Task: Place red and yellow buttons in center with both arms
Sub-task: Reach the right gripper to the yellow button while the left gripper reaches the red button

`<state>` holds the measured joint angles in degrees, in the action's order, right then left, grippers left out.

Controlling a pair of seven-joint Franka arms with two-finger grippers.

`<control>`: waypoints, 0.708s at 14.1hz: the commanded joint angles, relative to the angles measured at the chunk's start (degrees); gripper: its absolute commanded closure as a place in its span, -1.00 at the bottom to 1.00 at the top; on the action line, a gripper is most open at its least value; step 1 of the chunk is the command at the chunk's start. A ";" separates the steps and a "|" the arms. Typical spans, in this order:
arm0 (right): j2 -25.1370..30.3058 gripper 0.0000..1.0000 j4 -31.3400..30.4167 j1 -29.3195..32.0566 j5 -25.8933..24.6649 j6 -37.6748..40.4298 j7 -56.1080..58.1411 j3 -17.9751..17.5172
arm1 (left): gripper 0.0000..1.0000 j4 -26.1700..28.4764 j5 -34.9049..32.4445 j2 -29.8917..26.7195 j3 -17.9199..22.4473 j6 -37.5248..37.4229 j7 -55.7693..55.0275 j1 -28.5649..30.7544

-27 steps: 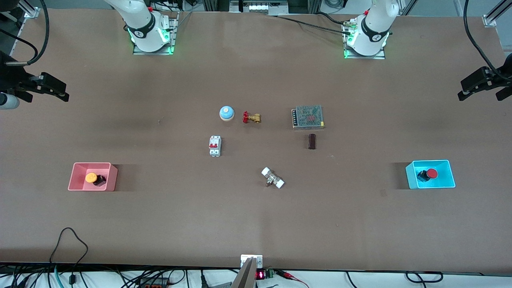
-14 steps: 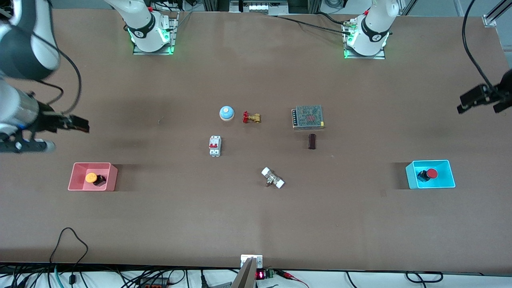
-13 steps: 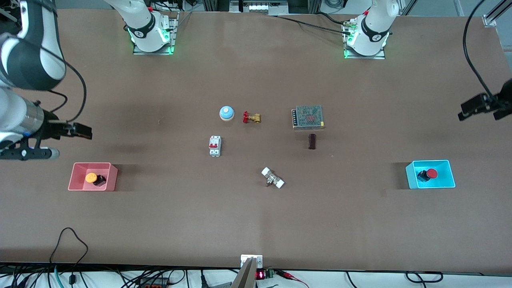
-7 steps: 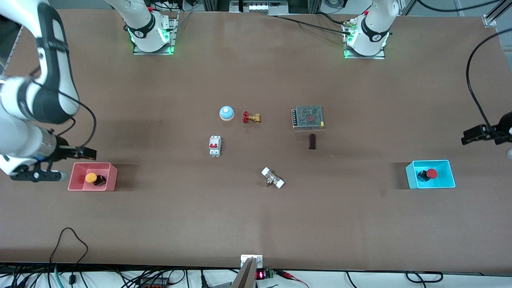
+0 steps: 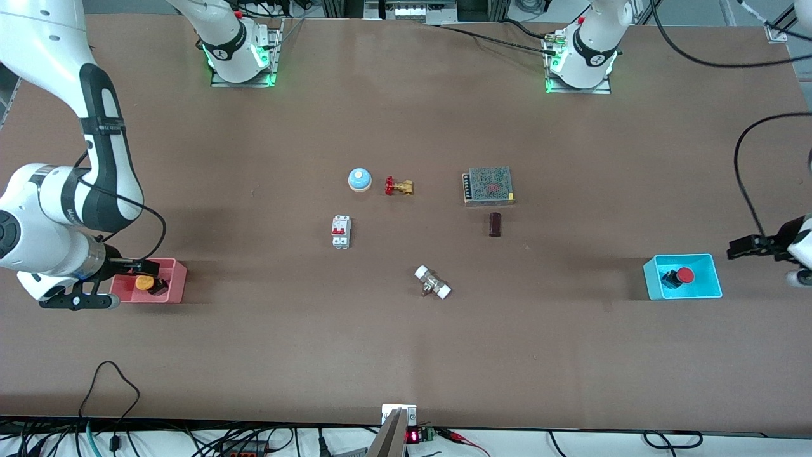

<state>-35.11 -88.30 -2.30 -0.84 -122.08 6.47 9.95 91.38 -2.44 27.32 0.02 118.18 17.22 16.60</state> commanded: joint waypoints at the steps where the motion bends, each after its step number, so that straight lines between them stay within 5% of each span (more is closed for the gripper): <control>1: -2.67 -1.00 1.11 0.98 -0.48 -2.89 2.05 -0.45 | -1.00 -1.29 0.06 4.31 -0.37 1.87 -0.09 -0.78; 10: -6.02 -0.92 1.11 1.43 -0.48 -6.51 5.22 -0.45 | -1.00 -0.33 0.24 9.85 -0.81 4.86 -4.13 -2.80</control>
<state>-40.69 -88.10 -1.59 -0.84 -128.45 10.50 9.94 91.36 -2.35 36.61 -0.97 122.72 14.12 14.60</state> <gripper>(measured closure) 0.000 0.000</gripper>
